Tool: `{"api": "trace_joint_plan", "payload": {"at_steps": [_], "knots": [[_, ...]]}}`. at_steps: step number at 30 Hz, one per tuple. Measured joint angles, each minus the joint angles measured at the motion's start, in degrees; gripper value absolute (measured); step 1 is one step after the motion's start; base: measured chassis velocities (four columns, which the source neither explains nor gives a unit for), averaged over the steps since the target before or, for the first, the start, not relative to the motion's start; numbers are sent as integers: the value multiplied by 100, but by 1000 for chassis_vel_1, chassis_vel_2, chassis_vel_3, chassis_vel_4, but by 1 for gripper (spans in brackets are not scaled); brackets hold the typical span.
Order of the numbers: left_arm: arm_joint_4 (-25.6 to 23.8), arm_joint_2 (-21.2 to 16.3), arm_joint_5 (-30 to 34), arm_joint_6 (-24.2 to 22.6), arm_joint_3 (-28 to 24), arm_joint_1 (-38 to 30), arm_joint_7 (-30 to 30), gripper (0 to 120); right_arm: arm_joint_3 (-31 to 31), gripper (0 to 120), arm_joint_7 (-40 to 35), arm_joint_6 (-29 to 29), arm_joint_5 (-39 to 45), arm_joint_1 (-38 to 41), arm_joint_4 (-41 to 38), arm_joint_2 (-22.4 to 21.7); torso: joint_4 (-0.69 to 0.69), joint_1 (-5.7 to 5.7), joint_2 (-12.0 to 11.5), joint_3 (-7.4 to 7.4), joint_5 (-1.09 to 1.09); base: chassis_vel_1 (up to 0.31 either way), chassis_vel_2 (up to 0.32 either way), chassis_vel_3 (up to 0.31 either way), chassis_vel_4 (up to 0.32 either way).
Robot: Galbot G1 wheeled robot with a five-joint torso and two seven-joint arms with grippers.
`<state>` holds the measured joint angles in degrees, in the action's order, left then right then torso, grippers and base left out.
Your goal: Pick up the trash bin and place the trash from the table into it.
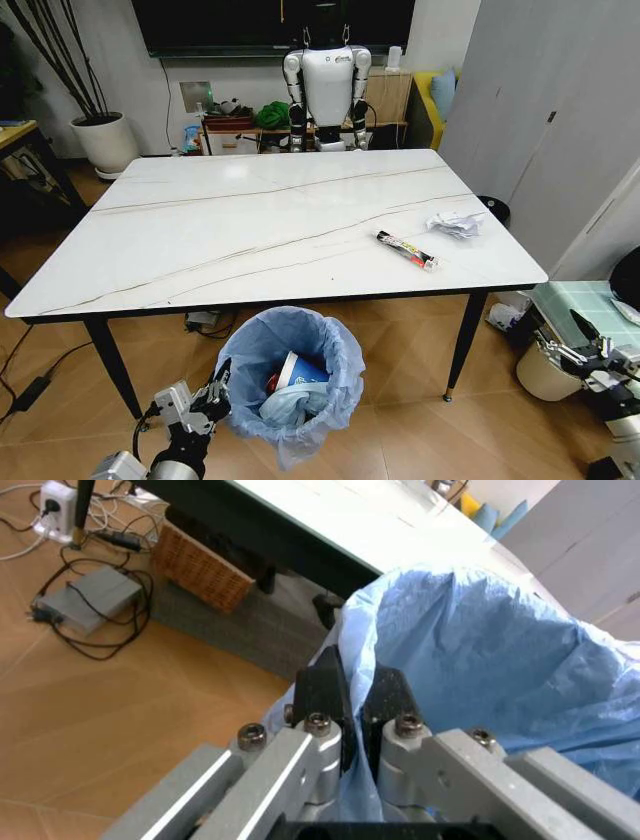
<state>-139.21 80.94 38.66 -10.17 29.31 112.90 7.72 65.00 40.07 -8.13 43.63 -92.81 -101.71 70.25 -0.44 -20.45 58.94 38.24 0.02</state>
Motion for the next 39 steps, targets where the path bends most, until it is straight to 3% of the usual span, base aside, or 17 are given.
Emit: {"api": "trace_joint_plan", "payload": {"at_steps": [8,10,15,18,20,23,25,31,39], "knots": [[-19,-6,-13,0,3,39,-1,0,-195,100,-279,-19,34,65,-152,-626,0,0,0,0,-2,-4,-2,7,3],[-41,-13,-28,0,18,73,-8,0,-495,100,-789,-52,163,182,-273,-1188,-1,0,0,0,-3,0,0,0,0],[-58,12,-60,3,38,121,-25,0,-907,100,-1296,140,393,488,-271,-1746,0,0,0,0,1,0,0,0,0],[-63,113,-176,34,61,200,-80,0,-1592,100,-1720,371,688,1164,76,-2335,1,0,0,0,0,0,0,0,0],[-64,121,-185,36,61,206,-83,0,-1642,100,-1735,390,715,1214,108,-2367,2,0,0,0,0,0,0,0,0],[-87,220,-298,55,91,275,-109,0,-2522,100,-1852,662,1062,2171,765,-2790,4,-1,0,1,3,0,0,0,0],[-87,206,-282,47,102,236,-100,0,-2638,100,-1876,732,1131,2364,927,-2872,7,-2,0,1,-1,0,0,0,0],[-18,147,-254,33,89,213,-83,0,-2812,100,-1909,904,1281,2744,1413,-2986,-3,-1,0,1,1,0,0,0,0],[7,217,-361,45,44,279,-121,0,-3338,100,-1908,996,1423,3394,1785,-3034,3,-1,0,0,-2,0,0,0,0]]}}
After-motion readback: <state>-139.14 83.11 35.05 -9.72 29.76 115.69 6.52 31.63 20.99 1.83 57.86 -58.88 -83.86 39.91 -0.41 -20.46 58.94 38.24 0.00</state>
